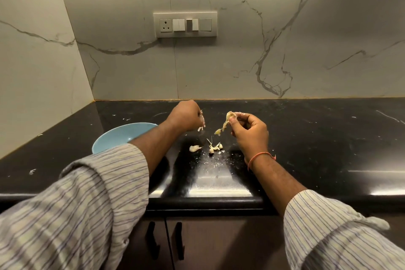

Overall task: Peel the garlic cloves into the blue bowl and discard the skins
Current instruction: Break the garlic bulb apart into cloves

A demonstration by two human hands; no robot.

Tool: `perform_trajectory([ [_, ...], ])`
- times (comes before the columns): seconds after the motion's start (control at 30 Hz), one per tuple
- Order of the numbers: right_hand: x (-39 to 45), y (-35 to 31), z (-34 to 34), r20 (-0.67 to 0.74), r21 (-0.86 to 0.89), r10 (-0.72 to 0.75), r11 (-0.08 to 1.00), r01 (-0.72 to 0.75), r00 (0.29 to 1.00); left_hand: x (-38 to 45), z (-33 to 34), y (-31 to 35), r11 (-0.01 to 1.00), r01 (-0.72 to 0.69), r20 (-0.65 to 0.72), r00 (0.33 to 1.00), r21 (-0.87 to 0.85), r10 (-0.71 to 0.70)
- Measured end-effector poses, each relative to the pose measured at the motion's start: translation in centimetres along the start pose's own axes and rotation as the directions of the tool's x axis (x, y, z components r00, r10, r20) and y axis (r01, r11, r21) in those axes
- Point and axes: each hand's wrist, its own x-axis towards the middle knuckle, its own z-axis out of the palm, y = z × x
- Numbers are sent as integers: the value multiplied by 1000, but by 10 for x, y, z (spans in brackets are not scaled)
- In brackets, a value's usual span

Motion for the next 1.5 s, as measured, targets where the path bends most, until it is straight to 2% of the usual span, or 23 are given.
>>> perform_trajectory([
  [0.23,0,-3,1,2,-1,-7,1000,7,1000,15,1,-14,999,46,149,988,-12,-43],
  [0.47,0,-3,2,5,3,-2,1000,2,1000,20,2,-26,996,83,127,988,29,-86],
  [0.6,-2,-5,1,23,10,-8,1000,8,1000,15,-2,-27,995,38,60,997,89,-43],
  [0.77,-4,-7,0,37,33,-15,999,13,999,3,-15,-24,978,-30,-134,989,207,59],
  [0.8,-5,-8,0,45,47,-15,999,13,999,0,-16,-21,986,-43,-167,984,161,70],
  [0.87,-6,-11,0,76,87,-6,996,-1,997,-12,-14,-8,995,-80,-198,978,-54,68],
  [0.93,-8,-15,0,120,131,-3,991,-13,993,-31,-5,7,956,-132,-207,975,-261,78],
  [1.0,-11,-19,0,165,170,-12,985,-16,986,-51,8,16,910,-180,-220,970,-374,102],
  [1.13,-15,-21,-2,242,175,-29,985,-14,970,-74,28,16,847,-263,-239,957,-462,167],
  [1.3,-15,-23,-1,273,211,-7,976,-53,962,-72,33,11,833,-256,-315,943,-491,104],
  [1.5,-13,-23,-2,320,218,66,966,-142,945,-74,41,9,791,-234,-295,953,-565,71],
])
